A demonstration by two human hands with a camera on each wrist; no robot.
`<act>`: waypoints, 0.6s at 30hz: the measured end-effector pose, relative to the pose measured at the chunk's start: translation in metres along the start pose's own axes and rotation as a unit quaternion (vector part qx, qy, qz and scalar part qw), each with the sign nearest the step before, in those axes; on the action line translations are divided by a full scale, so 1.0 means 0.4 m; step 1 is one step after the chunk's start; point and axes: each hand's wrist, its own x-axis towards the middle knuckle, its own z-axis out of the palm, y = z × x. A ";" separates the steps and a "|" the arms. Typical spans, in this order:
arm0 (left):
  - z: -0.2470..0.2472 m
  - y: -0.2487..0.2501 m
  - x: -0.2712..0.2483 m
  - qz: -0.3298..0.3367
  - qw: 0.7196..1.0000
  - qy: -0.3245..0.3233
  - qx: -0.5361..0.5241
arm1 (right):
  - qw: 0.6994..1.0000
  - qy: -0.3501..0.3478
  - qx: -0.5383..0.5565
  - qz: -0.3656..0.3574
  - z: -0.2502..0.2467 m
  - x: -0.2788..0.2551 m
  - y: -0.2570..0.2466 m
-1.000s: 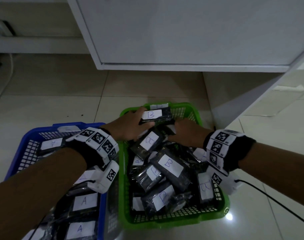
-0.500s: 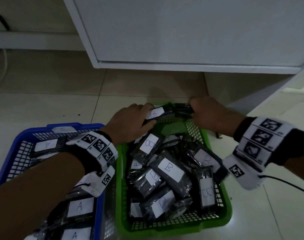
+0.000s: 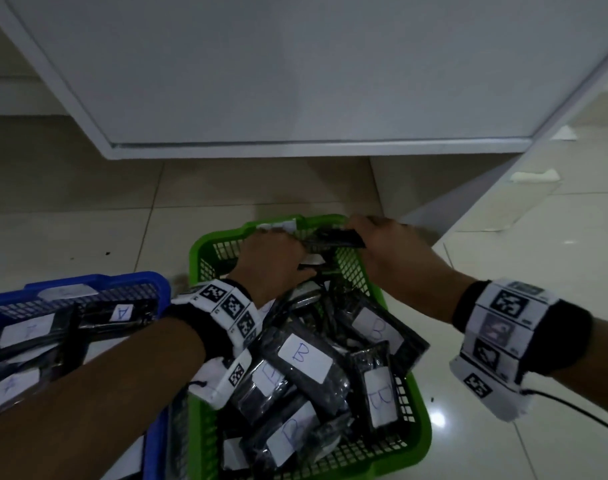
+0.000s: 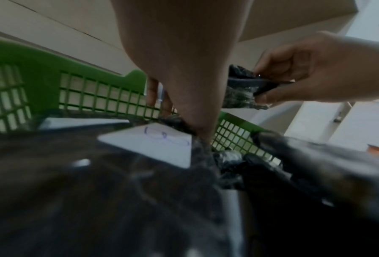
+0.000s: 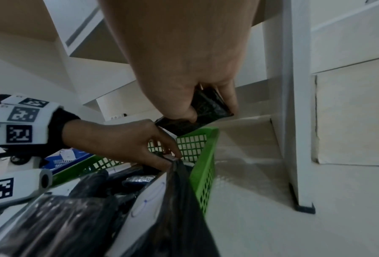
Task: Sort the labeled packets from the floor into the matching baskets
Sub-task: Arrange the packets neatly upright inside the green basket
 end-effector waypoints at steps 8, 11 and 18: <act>0.028 -0.030 -0.006 0.035 0.976 -0.069 -0.202 | 0.997 0.058 0.060 0.003 0.042 -0.001 0.033; 0.022 -0.059 0.004 0.062 0.955 -0.155 -0.246 | 0.997 0.049 0.063 -0.001 0.053 0.002 0.033; -0.064 -0.088 0.003 -0.140 0.775 -0.128 -0.603 | 0.993 0.084 0.086 -0.017 0.054 0.006 0.023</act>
